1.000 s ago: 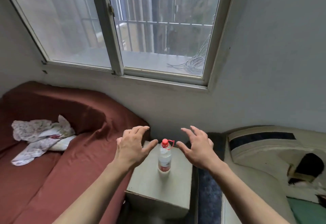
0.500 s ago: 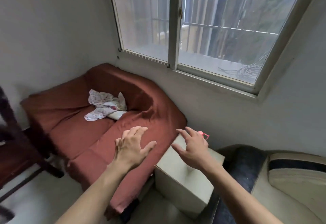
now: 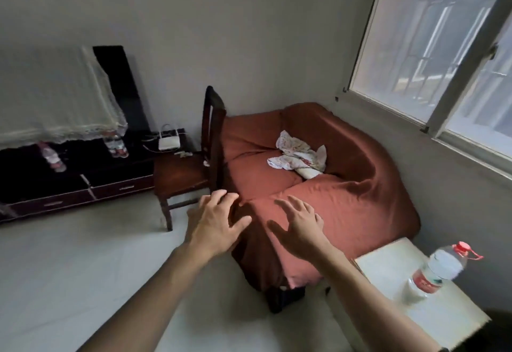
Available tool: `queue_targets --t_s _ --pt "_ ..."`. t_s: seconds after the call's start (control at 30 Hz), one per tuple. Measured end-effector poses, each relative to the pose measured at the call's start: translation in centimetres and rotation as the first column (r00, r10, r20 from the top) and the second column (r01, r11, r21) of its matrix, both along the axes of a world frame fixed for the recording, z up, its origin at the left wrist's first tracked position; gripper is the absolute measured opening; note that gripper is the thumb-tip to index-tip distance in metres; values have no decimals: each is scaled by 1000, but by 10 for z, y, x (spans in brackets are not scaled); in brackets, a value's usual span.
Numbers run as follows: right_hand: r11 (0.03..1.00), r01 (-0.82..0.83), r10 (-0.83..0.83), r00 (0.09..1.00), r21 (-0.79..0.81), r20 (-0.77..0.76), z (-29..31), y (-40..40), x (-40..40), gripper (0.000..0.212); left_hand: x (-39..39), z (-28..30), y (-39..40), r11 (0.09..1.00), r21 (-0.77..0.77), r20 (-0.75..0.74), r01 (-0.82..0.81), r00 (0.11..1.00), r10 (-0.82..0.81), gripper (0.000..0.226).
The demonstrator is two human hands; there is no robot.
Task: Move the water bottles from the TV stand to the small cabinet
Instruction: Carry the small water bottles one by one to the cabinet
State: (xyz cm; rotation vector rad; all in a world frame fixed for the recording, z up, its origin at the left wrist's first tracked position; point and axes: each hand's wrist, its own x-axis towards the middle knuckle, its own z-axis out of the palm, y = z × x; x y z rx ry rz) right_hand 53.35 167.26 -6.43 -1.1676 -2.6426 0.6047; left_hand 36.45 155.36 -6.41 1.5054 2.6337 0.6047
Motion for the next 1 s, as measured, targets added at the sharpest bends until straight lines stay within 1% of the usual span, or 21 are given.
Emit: queue_targets --t_s 0.13,0.23,0.4,0.5,0.6,0.73,0.83,0.9,1.0 --pt "989 -146 145 988 15 46 3 -66 -51 59 -34 2 -94 988 -27 -21 -153 988 153 67" --pt "967 -254 252 965 14 77 8 -104 -90 63 -54 3 -156 960 -8 -17 -278 960 278 64" --pt "896 -442 439 895 31 79 20 -165 -149 63 -82 12 -239 867 58 92 -494 868 488 61" --pt "859 -512 512 856 -15 68 23 -190 -175 64 -89 18 -271 824 65 98 -562 826 556 61" --pt "845 -532 534 845 -50 31 27 -203 -198 63 -93 21 -296 783 48 90 -620 783 615 60" --pt "817 -575 575 818 -46 -9 31 -207 -222 62 -102 20 -313 742 11 101 -670 739 666 59" --pt "803 -595 594 804 -42 -19 34 -196 -241 60 -117 23 -306 730 25 128 -683 726 675 57" --pt "791 -610 609 792 -35 -33 33 -184 -255 59 -129 23 -295 726 39 113 -686 725 679 57" --pt "777 -629 627 777 -32 -46 28 -164 -272 59 -148 18 -270 714 11 130 -700 709 693 56"
